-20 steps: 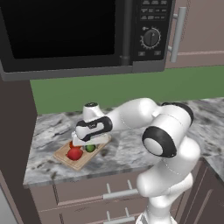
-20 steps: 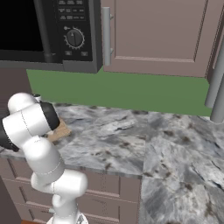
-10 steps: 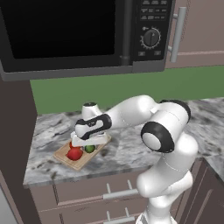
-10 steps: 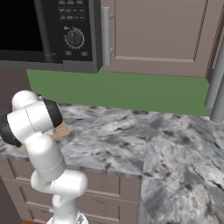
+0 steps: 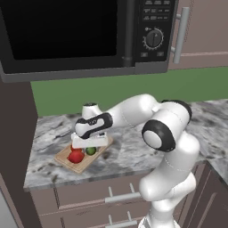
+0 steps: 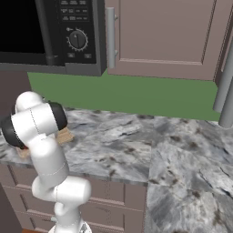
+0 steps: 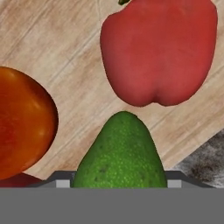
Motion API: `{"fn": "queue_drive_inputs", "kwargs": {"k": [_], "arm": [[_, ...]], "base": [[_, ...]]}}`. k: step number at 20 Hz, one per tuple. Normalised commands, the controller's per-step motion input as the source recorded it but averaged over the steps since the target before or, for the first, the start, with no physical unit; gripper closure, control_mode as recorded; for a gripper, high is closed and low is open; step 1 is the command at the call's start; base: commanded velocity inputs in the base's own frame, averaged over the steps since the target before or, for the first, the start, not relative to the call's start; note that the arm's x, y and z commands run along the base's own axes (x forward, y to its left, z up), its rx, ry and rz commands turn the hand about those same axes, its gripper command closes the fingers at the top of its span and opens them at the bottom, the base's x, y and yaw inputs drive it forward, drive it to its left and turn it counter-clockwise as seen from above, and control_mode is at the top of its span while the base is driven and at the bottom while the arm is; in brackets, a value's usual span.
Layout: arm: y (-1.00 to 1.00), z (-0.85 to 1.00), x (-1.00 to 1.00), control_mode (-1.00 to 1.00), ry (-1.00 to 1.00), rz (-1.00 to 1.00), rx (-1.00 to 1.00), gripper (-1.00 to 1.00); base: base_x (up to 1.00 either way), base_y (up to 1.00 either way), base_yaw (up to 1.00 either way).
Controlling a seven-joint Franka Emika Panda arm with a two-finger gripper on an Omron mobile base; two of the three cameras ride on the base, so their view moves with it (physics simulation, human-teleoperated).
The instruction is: Place the avocado, onion, tomato, and bell pepper on the cutting board.
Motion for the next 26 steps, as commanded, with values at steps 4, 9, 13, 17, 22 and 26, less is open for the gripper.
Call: {"fn": "queue_drive_inputs", "kwargs": {"k": [4, 9, 13, 17, 22, 26], "arm": [[0.0, -0.01, 0.0, -1.0, 0.06, 0.0, 0.0, -1.0], [0.0, 0.0, 0.0, -1.0, 0.03, 0.0, 0.0, -1.0], [0.0, 0.0, 0.0, -1.0, 0.01, 0.0, 0.0, -1.0], [0.0, 0.19, -0.16, -1.0, -0.02, 0.0, 0.0, -1.0], [0.0, 0.37, -0.21, -1.0, -0.07, 0.01, 0.0, -1.0], [0.0, 0.51, -0.09, -1.0, -0.1, 0.01, 0.0, -1.0]], "base": [[0.0, 0.0, 0.0], [0.0, 0.0, 0.0], [0.0, 0.0, 0.0], [0.0, 0.0, 0.0], [0.0, 0.0, 0.0], [0.0, 0.0, 0.0]]}}
